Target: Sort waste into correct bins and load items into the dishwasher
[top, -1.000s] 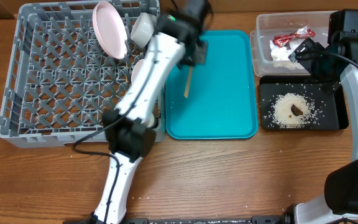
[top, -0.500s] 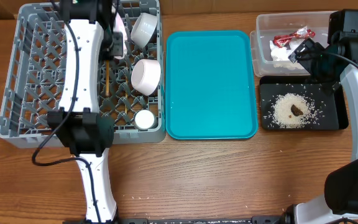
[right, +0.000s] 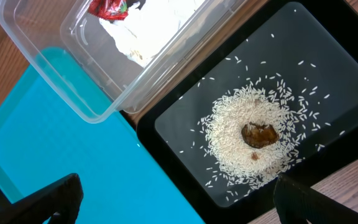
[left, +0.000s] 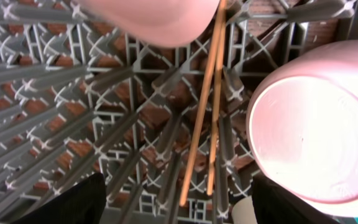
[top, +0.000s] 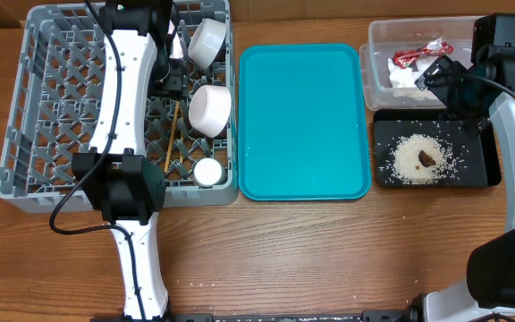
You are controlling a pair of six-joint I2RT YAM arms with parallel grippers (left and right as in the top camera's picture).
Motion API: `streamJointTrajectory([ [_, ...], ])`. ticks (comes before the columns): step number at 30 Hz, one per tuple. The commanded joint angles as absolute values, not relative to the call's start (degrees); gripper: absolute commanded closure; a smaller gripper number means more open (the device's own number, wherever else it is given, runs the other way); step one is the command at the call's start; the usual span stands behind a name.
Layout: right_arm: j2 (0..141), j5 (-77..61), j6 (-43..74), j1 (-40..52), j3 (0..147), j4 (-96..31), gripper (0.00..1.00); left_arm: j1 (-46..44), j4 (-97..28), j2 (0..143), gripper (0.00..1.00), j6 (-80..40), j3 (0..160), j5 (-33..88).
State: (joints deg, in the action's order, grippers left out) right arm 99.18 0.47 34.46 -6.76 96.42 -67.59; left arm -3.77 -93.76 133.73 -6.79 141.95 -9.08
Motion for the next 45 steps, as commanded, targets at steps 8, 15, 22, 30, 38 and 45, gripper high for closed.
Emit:
streamJointTrajectory([
  [8,99.0,1.4,34.3,-6.9,96.7,-67.4,0.00,-4.4,-96.8,107.5,0.24,-11.0,142.4,-7.5],
  [15,99.0,1.4,34.3,-6.9,96.7,-67.4,0.00,-8.4,-86.4,82.7,0.31,-17.7,110.1,-12.3],
  [22,99.0,1.4,34.3,-6.9,96.7,-67.4,0.00,-22.1,-52.5,60.7,0.31,-16.3,67.3,-8.7],
  [30,99.0,1.4,34.3,-6.9,96.7,-67.4,0.00,-23.6,-54.4,57.2,0.00,-16.7,62.3,-13.7],
  [38,99.0,1.4,34.3,-6.9,96.7,-67.4,0.00,-23.6,-59.4,57.3,0.00,-16.3,62.3,-14.2],
  [45,99.0,1.4,34.3,-6.9,96.7,-67.4,0.00,-22.9,-41.9,54.7,0.00,-1.2,56.5,-14.3],
])
